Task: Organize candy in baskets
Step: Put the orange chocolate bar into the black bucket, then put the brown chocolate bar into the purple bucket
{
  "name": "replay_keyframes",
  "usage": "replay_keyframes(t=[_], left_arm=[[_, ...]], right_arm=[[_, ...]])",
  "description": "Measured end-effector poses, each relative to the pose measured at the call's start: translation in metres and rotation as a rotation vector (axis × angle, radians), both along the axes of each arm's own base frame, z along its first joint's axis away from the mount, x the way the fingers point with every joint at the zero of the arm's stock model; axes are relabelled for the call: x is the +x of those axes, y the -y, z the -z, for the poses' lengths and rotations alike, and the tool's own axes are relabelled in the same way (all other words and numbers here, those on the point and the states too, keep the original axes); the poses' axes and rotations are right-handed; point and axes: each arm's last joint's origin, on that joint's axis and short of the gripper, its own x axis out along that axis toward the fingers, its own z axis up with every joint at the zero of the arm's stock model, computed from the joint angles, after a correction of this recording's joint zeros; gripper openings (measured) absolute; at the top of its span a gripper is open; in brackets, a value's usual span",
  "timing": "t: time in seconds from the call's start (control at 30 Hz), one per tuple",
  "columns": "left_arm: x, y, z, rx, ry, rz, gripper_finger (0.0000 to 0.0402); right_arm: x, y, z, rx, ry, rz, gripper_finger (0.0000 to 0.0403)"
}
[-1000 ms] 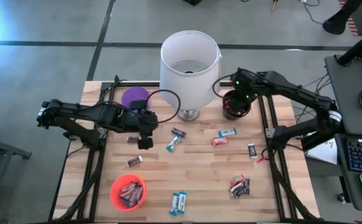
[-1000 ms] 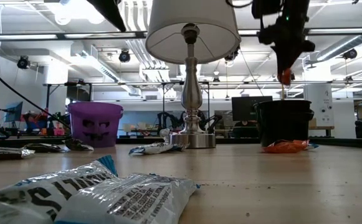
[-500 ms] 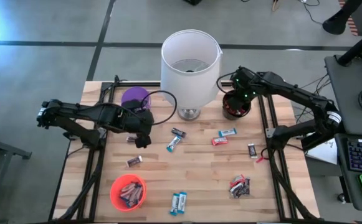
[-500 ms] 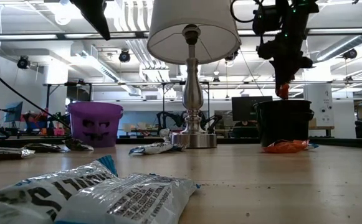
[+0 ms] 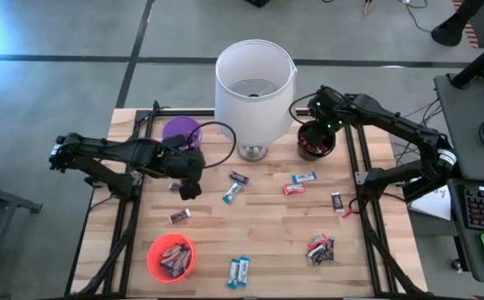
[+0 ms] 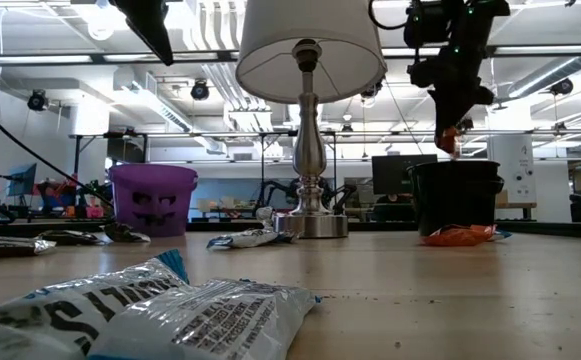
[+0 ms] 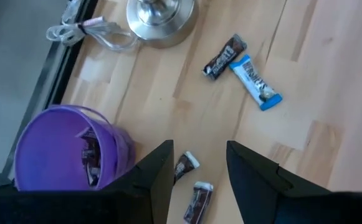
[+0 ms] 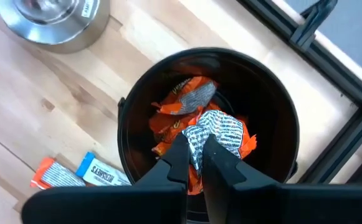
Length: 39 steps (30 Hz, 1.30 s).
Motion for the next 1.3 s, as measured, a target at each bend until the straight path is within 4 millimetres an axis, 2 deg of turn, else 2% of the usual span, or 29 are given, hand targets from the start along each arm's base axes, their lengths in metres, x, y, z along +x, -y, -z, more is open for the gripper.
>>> replay_keyframes(t=[0.33,0.6,0.77,0.97,1.13,1.3], left_arm=[[-0.006,0.003,0.003,-0.115,-0.087,0.043,0.0130],[-0.006,0.003,0.003,-0.121,-0.088,0.046,0.0130],[-0.006,0.003,0.003,-0.122,-0.089,0.046,0.0130],[-0.011,0.004,0.005,-0.171,-0.129,0.014,0.0130],[-0.012,0.003,0.005,-0.178,-0.135,-0.012,0.0130],[-0.012,0.003,0.005,-0.184,-0.130,-0.032,0.0130]], right_arm=[[-0.001,0.001,0.000,-0.035,-0.034,-0.039,0.0013],[-0.002,0.002,-0.001,-0.075,-0.063,0.010,0.0013],[-0.002,0.000,-0.001,-0.053,-0.070,-0.046,0.0019],[-0.004,-0.004,0.001,0.021,-0.069,-0.137,0.0081],[-0.007,-0.003,0.002,-0.022,-0.126,-0.087,0.0140],[-0.009,-0.005,0.001,0.003,-0.148,-0.073,0.0164]])
